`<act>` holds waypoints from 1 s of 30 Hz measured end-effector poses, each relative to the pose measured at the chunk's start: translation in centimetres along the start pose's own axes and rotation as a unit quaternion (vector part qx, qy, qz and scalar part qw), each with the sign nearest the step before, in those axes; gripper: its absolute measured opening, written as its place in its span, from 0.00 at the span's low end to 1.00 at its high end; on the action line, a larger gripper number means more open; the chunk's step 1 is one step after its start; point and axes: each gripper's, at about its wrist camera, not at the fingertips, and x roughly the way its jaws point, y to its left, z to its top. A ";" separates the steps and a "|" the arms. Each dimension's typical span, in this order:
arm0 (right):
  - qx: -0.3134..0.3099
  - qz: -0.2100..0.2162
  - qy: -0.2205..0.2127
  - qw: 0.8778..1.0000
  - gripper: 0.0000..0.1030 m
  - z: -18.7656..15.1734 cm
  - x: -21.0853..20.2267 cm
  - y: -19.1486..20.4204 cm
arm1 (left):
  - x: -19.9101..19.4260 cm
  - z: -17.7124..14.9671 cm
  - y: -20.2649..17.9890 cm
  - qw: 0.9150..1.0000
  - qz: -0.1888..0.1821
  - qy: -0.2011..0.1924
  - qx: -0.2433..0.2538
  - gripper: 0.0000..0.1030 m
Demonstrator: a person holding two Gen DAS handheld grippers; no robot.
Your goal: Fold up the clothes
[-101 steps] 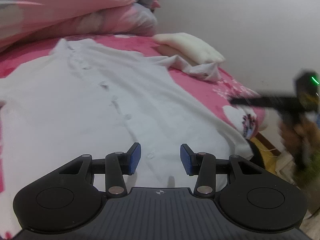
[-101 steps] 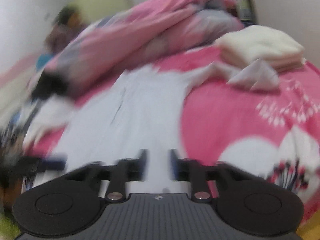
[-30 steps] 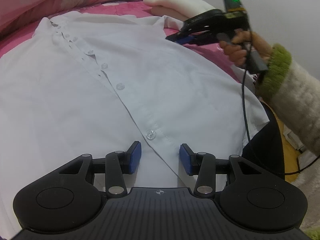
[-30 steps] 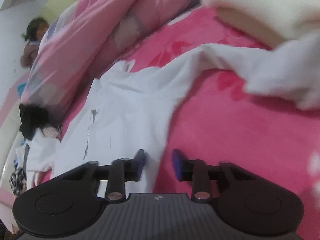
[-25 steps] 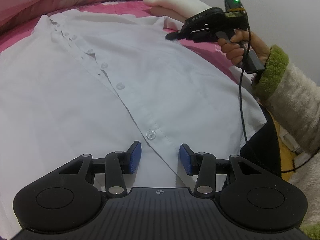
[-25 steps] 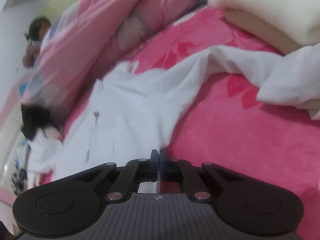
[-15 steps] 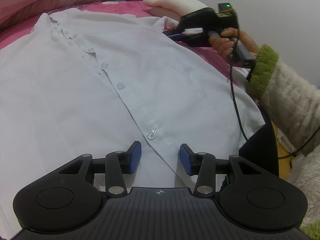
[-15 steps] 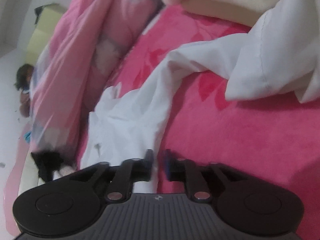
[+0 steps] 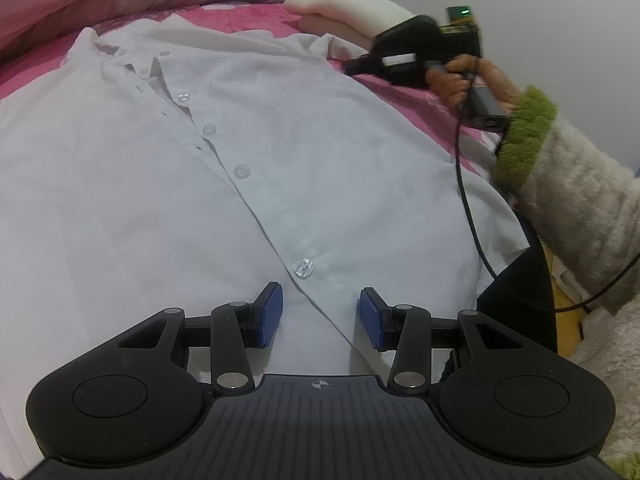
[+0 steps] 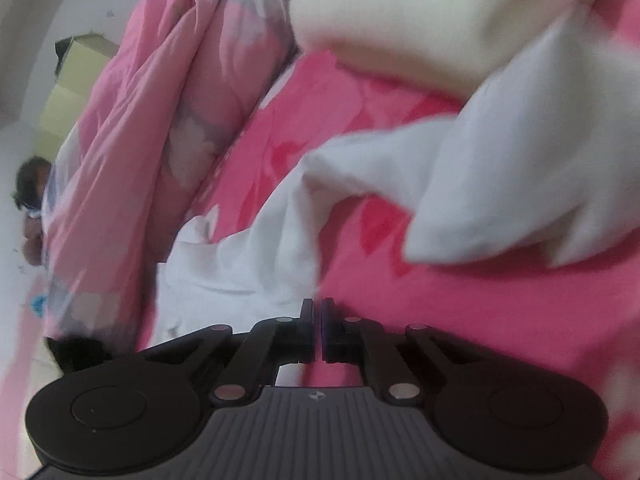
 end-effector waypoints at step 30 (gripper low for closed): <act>-0.297 -0.027 0.030 0.954 0.09 -1.6 8.8 16.4 | 0.0 2.0 2.0 0.997 0.030 -0.047 -0.051 0.42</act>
